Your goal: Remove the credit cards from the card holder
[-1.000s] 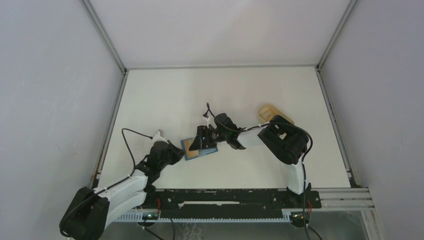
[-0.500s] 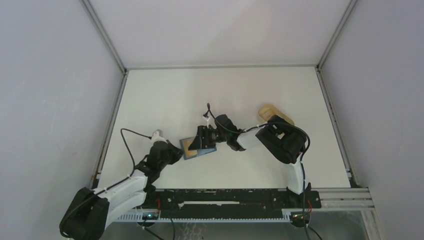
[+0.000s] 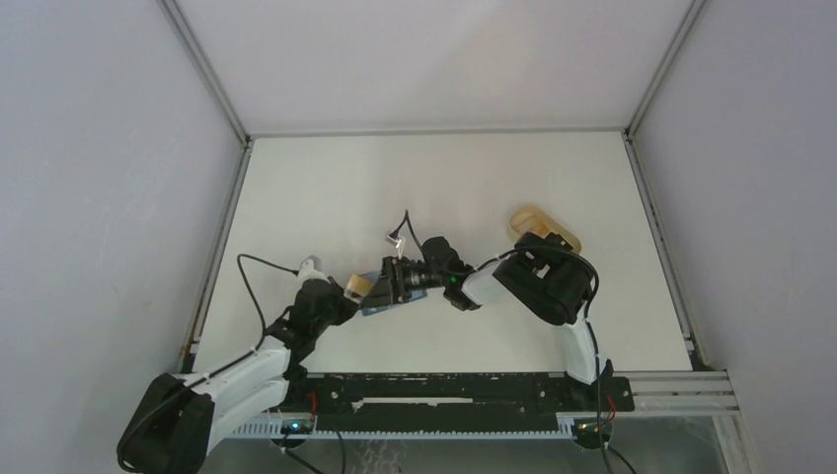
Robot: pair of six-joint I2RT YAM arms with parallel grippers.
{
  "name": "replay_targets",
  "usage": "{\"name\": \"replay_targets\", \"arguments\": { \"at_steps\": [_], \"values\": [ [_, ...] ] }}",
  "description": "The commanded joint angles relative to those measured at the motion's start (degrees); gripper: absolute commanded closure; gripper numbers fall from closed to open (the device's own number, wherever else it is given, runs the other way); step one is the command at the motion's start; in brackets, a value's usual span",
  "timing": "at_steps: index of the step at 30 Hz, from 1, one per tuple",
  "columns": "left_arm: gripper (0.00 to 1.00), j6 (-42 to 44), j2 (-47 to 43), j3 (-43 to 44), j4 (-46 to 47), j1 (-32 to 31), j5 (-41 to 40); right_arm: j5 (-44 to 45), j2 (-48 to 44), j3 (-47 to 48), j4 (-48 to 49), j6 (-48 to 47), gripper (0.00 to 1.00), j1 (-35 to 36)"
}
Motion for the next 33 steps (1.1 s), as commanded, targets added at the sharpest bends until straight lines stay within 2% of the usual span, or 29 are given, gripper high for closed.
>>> {"name": "replay_targets", "arguments": {
  "at_steps": [1,11,15,20,23,29,33],
  "values": [
    [1.00,1.3,-0.5,-0.1,-3.5,-0.1,1.2,-0.8,0.9,0.6,1.2,1.3,0.30,0.5],
    [1.00,1.4,-1.4,-0.1,-4.5,-0.2,0.8,1.8,-1.8,0.6,-11.1,-5.2,0.29,-1.7],
    [1.00,1.3,-1.6,-0.1,-5.1,-0.1,0.9,5.2,-8.3,-0.5,-17.5,-11.9,0.24,-2.3],
    [1.00,1.6,-1.3,-0.1,-5.0,0.0,0.8,15.1,-19.5,-0.2,-32.2,-24.8,0.13,-0.3],
    [1.00,1.5,-0.8,0.2,-4.5,0.1,1.0,20.3,-22.5,1.4,-40.1,-30.3,0.07,0.6],
    [1.00,1.7,-0.3,0.7,-4.3,0.1,1.4,37.1,-20.1,7.4,-55.9,-39.4,0.03,5.3],
    [1.00,2.0,-0.6,0.7,-4.0,0.5,3.0,44.9,-16.7,9.0,-57.8,-42.1,0.00,8.4]
  ]
}}
